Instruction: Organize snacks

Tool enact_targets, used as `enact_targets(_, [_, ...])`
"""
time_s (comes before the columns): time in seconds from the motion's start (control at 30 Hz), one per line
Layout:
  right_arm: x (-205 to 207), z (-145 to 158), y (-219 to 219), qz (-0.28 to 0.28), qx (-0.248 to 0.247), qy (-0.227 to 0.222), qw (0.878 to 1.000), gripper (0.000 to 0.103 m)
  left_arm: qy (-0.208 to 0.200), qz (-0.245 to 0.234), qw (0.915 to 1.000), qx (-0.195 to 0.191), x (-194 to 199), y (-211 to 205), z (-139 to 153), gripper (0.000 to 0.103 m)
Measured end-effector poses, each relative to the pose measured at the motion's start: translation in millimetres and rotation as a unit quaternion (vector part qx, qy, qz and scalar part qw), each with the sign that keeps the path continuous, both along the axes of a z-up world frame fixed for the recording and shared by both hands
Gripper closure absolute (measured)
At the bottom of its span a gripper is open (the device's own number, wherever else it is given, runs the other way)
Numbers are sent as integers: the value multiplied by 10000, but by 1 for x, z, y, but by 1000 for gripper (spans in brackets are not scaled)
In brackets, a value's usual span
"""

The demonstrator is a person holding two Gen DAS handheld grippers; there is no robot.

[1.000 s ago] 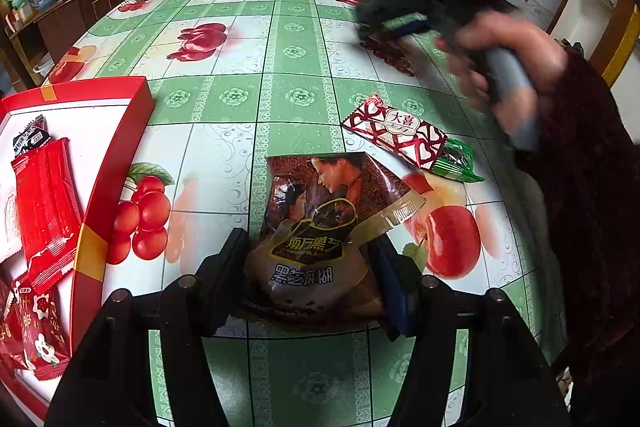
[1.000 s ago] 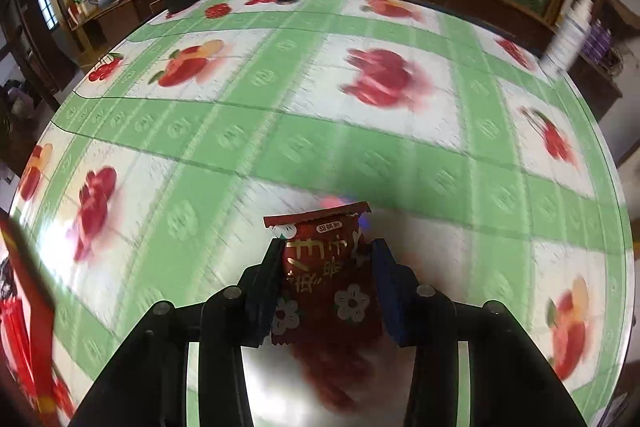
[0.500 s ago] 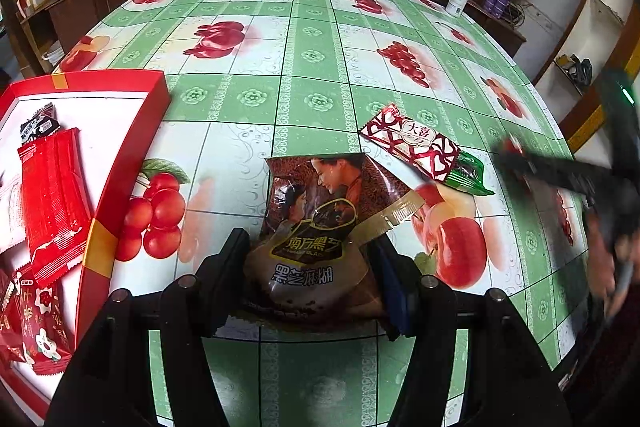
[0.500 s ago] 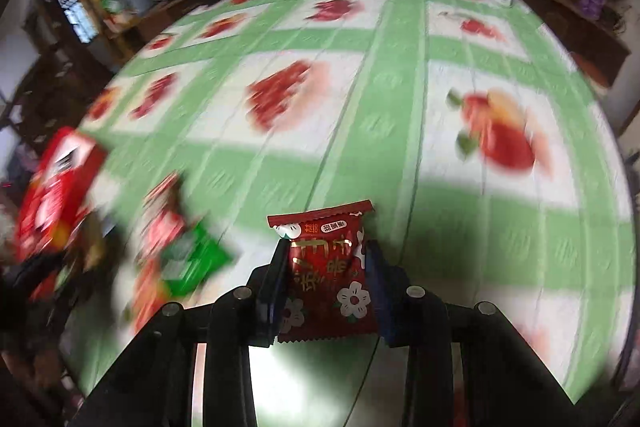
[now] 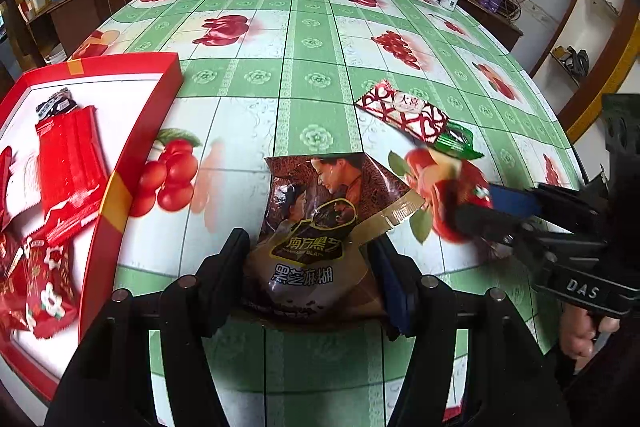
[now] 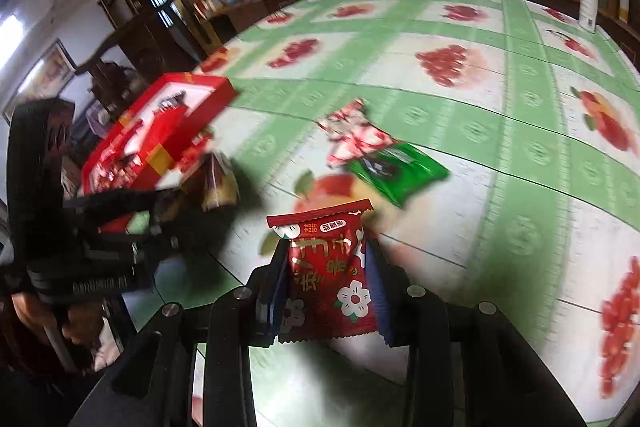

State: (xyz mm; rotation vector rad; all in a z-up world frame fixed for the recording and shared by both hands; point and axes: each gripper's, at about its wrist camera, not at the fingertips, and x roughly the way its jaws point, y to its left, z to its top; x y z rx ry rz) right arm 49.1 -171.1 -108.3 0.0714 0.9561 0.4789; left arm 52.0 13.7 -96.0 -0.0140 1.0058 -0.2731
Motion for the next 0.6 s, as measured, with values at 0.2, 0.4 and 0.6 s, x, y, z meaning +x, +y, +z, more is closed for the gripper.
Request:
enact_targets(0.2, [0, -2, -8, -24, 422, 73, 9991, 66, -119, 51, 9999, 65, -5, 0, -1, 43])
enact_targets(0.4, [1, -3, -12, -49, 493, 90, 9987, 66, -207, 143, 9995, 177, -8, 2, -1, 43])
enact_targets(0.6, [0, -4, -12, -90, 542, 94, 9984, 66, -279, 179, 9991, 252, -10, 4, -3, 43])
